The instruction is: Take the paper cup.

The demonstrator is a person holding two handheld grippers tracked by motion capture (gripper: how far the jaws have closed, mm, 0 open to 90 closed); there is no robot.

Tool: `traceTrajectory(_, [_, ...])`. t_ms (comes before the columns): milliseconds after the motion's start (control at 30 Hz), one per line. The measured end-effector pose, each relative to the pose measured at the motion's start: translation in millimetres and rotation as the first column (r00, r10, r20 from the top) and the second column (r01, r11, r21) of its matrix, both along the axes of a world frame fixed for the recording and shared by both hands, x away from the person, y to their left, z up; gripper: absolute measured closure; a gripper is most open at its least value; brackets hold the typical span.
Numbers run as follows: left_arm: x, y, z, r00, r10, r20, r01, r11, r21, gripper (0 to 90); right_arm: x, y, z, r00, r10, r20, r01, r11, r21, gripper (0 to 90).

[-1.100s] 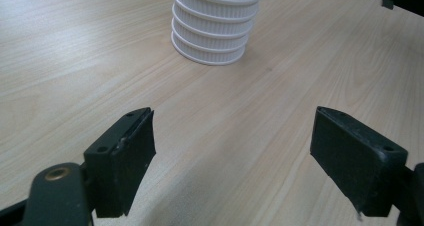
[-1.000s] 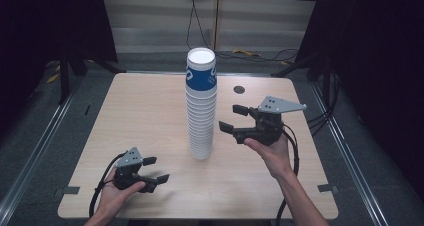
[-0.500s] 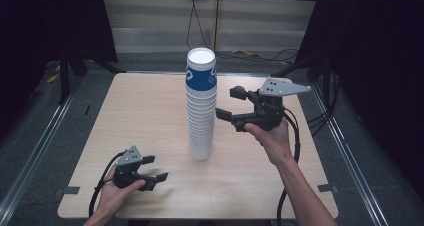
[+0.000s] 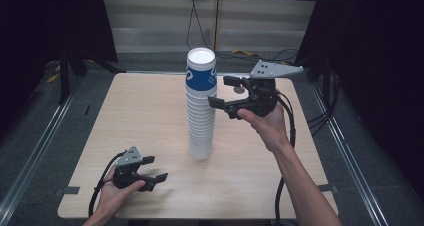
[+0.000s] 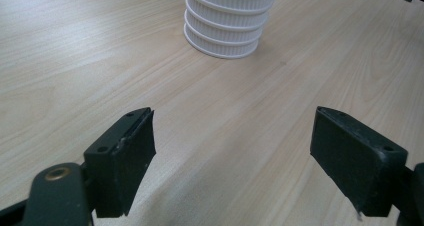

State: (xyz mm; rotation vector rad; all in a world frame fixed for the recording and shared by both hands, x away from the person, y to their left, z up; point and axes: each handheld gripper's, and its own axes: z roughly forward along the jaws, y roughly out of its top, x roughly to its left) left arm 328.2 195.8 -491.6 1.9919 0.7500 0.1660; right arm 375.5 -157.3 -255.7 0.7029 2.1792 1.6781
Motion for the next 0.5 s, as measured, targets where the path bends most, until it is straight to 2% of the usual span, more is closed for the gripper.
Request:
traceTrajectory(167, [-0.8,0.7,1.4,0.9999,0.006,0.014,-0.006,1.0000,-0.005,18.1,3.5,3.3,6.8,0.9999,-0.008,0.011,0.008,1.0000,-0.005,17.4])
traceTrajectory(333, [-1.5,0.9,1.8,0.9999,0.007,0.014,-0.007,0.9999,-0.008,18.2,6.4,7.1,15.4,0.9999,0.012,0.006,-0.012,0.9999,-0.006,16.8])
traceTrajectory(500, [-1.9,0.3,2.3,0.9997,0.008,0.022,-0.008,0.9999,-0.009,18.6,11.9,18.1,20.5,0.9999,0.008,-0.008,-0.009,0.9980,-0.062,14.5])
